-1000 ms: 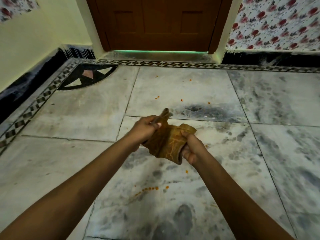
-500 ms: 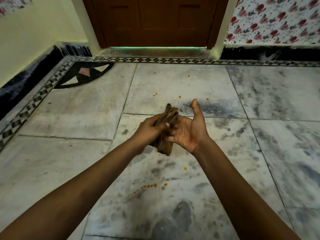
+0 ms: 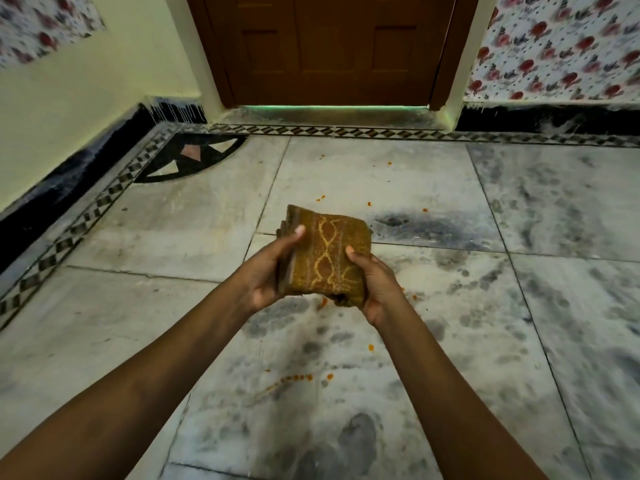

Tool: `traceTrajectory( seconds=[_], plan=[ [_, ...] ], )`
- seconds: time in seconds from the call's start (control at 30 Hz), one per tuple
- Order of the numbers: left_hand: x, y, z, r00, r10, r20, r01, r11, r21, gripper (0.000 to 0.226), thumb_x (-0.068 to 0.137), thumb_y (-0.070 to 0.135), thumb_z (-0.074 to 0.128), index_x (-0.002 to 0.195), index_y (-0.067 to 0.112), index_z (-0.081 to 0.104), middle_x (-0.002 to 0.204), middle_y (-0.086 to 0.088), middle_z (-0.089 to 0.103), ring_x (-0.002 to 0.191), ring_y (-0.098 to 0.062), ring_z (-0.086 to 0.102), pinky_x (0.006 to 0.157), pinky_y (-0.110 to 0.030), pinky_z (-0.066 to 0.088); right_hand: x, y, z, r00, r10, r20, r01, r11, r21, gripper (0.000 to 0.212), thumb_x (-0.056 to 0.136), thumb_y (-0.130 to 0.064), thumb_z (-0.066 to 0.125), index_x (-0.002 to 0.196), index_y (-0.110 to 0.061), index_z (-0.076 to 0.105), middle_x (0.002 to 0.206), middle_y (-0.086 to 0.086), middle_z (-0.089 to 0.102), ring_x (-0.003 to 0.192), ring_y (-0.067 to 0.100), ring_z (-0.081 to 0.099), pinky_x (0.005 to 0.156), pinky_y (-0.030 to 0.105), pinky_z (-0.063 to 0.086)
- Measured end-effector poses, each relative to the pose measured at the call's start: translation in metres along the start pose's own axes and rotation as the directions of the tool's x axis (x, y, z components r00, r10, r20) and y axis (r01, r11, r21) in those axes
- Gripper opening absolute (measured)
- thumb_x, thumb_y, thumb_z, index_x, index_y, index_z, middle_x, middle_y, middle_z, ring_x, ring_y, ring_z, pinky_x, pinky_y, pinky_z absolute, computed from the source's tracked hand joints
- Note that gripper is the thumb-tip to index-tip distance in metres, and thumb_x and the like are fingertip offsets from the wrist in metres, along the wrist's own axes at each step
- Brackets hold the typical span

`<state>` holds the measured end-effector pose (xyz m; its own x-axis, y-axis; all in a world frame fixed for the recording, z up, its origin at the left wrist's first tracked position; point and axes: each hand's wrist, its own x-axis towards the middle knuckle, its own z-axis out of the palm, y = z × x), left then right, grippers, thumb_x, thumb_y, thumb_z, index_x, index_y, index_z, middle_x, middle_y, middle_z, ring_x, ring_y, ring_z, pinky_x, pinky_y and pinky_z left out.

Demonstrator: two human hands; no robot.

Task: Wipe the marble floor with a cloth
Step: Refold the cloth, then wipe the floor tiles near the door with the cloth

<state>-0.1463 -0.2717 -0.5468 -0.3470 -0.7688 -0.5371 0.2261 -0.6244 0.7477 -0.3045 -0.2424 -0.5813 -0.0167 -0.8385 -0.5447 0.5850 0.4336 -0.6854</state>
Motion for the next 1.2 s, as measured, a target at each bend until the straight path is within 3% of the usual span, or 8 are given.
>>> traceTrajectory(
  seconds=[0.13, 0.23, 0.37, 0.53, 0.87, 0.97, 1.13, 1.2],
  plan=[
    [0.003, 0.001, 0.005, 0.996, -0.020, -0.089, 0.027, 0.996, 0.084, 0.062, 0.067, 0.027, 0.078, 0.122, 0.009, 0.057, 0.115, -0.014, 0.066, 0.103, -0.029, 0.064, 0.080, -0.042, 0.057, -0.003, -0.004, 0.003, 0.999, -0.041, 0.011, 0.041, 0.999, 0.019, 0.026, 0.085, -0.018, 0.066, 0.111, -0.017, 0.059, 0.096, 0.006, 0.067, 0.081, 0.026, 0.065, 0.053, 0.033, 0.054],
    [-0.001, 0.013, 0.013, 0.995, 0.033, -0.095, -0.027, 0.998, 0.062, 0.031, 0.081, 0.017, 0.066, 0.110, 0.009, 0.061, 0.104, -0.011, 0.068, 0.093, -0.024, 0.065, 0.072, -0.036, 0.058, -0.004, -0.012, 0.005, 0.998, -0.069, 0.000, 0.069, 0.997, -0.035, 0.026, 0.085, -0.019, 0.066, 0.110, -0.017, 0.060, 0.098, 0.006, 0.067, 0.086, 0.026, 0.065, 0.067, 0.040, 0.057],
    [0.006, 0.025, 0.009, 0.976, 0.120, -0.182, -0.106, 0.991, 0.087, 0.029, 0.090, 0.007, 0.054, 0.119, 0.005, 0.056, 0.101, -0.011, 0.066, 0.087, -0.024, 0.064, 0.068, -0.034, 0.058, 0.011, -0.022, 0.015, 0.994, -0.109, -0.019, 0.100, 0.960, -0.260, 0.038, 0.092, -0.032, 0.056, 0.126, -0.014, 0.053, 0.123, 0.004, 0.059, 0.111, 0.028, 0.057, 0.088, 0.039, 0.049],
    [0.034, 0.030, -0.027, 0.908, 0.180, -0.378, -0.167, 0.984, 0.069, 0.026, 0.092, 0.002, 0.052, 0.116, 0.011, 0.054, 0.090, -0.010, 0.063, 0.077, -0.024, 0.061, 0.065, -0.038, 0.053, 0.050, -0.018, 0.004, 0.976, -0.214, -0.050, 0.123, 0.719, -0.684, 0.052, 0.098, -0.037, 0.043, 0.143, -0.013, 0.036, 0.150, 0.005, 0.033, 0.136, 0.024, 0.033, 0.109, 0.035, 0.030],
    [0.095, 0.066, -0.085, 0.864, 0.268, -0.426, -0.136, 0.939, 0.315, 0.041, 0.090, 0.005, 0.057, 0.130, 0.010, 0.052, 0.121, -0.015, 0.061, 0.105, -0.034, 0.059, 0.090, -0.046, 0.049, 0.108, -0.042, -0.007, 0.950, -0.293, -0.104, 0.000, 0.333, -0.943, 0.062, 0.098, -0.040, 0.039, 0.149, -0.010, 0.018, 0.155, 0.010, 0.020, 0.142, 0.026, 0.021, 0.111, 0.033, 0.021],
    [0.132, 0.083, -0.086, 0.846, 0.382, -0.371, -0.161, 0.848, 0.505, 0.037, 0.089, 0.006, 0.059, 0.125, 0.011, 0.056, 0.121, -0.013, 0.061, 0.110, -0.032, 0.057, 0.097, -0.045, 0.046, 0.139, -0.042, -0.014, 0.956, -0.287, -0.061, 0.009, 0.239, -0.971, 0.063, 0.100, -0.037, 0.036, 0.149, -0.005, 0.013, 0.157, 0.010, 0.011, 0.145, 0.023, 0.011, 0.114, 0.032, 0.012],
    [0.211, 0.093, -0.069, 0.692, 0.684, -0.232, -0.265, 0.540, 0.799, 0.034, 0.088, 0.014, 0.057, 0.122, 0.014, 0.059, 0.115, -0.011, 0.066, 0.108, -0.028, 0.059, 0.092, -0.031, 0.045, 0.201, -0.030, -0.041, 0.897, -0.442, -0.034, -0.012, 0.053, -0.999, 0.064, 0.100, -0.034, 0.035, 0.148, -0.001, 0.008, 0.157, 0.015, 0.005, 0.145, 0.024, 0.004, 0.115, 0.033, 0.005],
    [0.244, 0.084, -0.069, 0.658, 0.748, -0.082, -0.296, 0.358, 0.886, 0.039, 0.086, 0.015, 0.056, 0.125, 0.015, 0.058, 0.116, -0.010, 0.066, 0.108, -0.028, 0.060, 0.089, -0.029, 0.046, 0.224, -0.029, -0.054, 0.876, -0.482, -0.001, -0.004, -0.006, -1.000, 0.063, 0.100, -0.033, 0.036, 0.147, -0.001, 0.010, 0.157, 0.016, 0.007, 0.145, 0.025, 0.005, 0.116, 0.033, 0.004]
  ],
)
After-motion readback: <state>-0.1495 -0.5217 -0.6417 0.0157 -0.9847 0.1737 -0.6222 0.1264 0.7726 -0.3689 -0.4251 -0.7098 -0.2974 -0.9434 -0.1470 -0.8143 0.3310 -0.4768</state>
